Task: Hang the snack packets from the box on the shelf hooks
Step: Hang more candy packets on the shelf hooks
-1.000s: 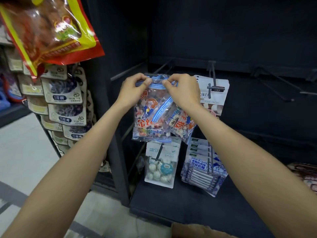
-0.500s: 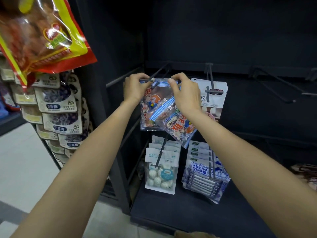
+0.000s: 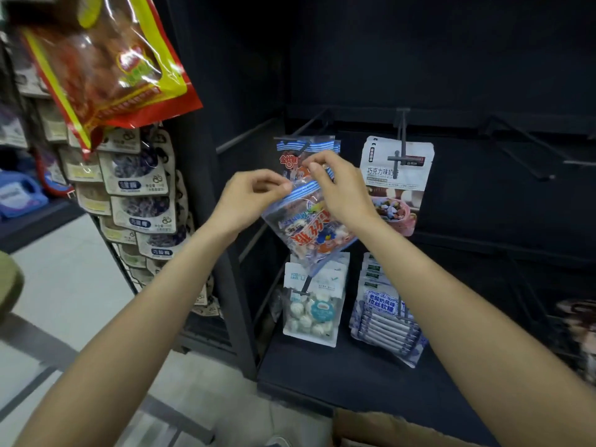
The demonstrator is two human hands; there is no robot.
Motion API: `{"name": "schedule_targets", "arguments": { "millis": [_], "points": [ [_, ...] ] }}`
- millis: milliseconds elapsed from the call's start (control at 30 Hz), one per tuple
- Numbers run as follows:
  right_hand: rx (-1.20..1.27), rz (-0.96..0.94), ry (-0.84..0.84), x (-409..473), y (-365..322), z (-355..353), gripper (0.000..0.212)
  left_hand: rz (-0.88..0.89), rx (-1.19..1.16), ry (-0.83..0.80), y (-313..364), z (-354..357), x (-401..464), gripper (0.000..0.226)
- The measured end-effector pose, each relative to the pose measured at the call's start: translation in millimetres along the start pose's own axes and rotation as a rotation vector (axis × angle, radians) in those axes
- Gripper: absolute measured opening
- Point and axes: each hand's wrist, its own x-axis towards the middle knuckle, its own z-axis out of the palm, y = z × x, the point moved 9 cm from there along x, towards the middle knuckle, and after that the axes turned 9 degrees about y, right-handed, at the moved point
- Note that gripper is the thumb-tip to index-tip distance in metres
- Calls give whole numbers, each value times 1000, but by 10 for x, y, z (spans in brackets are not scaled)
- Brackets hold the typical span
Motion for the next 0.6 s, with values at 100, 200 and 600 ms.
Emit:
{"name": "schedule_targets", "arguments": {
  "millis": [100, 200, 600],
  "points": [
    [166, 90, -40, 56, 35, 44, 17, 99, 38, -15, 105, -139, 205, 4],
    [169, 136, 21, 180, 40, 0, 15, 186, 98, -68, 201, -135, 407, 9],
    [-68, 95, 157, 365, 54, 6, 8, 159, 71, -128, 125, 36, 675, 14]
  ]
}}
